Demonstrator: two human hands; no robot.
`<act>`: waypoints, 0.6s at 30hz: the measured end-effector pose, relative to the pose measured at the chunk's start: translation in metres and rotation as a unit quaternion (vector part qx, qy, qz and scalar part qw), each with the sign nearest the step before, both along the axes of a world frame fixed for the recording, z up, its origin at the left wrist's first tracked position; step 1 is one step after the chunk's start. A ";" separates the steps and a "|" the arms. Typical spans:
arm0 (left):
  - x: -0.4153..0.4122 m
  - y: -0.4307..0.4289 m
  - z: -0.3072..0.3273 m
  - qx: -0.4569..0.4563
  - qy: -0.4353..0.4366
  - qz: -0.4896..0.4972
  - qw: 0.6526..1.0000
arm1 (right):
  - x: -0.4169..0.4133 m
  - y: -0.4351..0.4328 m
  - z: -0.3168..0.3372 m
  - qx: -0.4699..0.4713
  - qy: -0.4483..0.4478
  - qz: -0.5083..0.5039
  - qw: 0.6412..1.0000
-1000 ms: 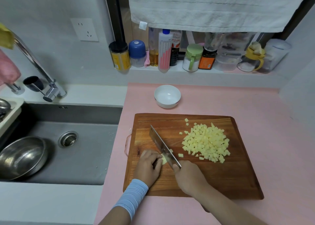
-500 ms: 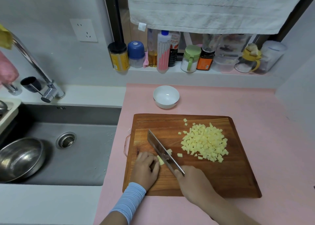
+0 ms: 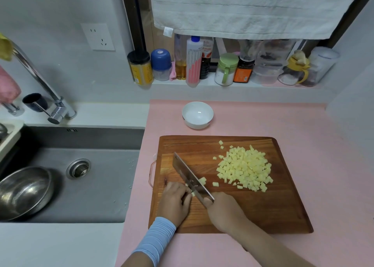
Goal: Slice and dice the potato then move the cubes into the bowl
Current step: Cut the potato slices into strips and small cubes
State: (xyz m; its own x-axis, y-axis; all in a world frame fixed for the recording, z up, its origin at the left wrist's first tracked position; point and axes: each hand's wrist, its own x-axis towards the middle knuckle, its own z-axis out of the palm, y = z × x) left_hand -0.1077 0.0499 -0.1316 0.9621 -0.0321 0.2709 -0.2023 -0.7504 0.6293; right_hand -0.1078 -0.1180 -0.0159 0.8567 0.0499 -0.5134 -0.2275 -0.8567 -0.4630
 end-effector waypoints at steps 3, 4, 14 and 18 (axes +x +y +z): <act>0.005 -0.003 0.006 -0.001 0.018 0.010 1.000 | 0.008 -0.020 0.002 0.021 0.013 -0.016 1.000; 0.006 -0.004 0.007 -0.005 0.027 0.019 0.999 | 0.011 -0.027 0.004 0.019 0.014 -0.018 1.000; 0.010 -0.033 0.013 0.058 0.143 0.063 0.986 | 0.032 -0.094 0.018 0.022 -0.025 -0.018 0.999; 0.018 -0.060 0.022 0.011 0.168 0.137 0.976 | 0.039 -0.112 0.025 0.034 -0.034 0.001 0.999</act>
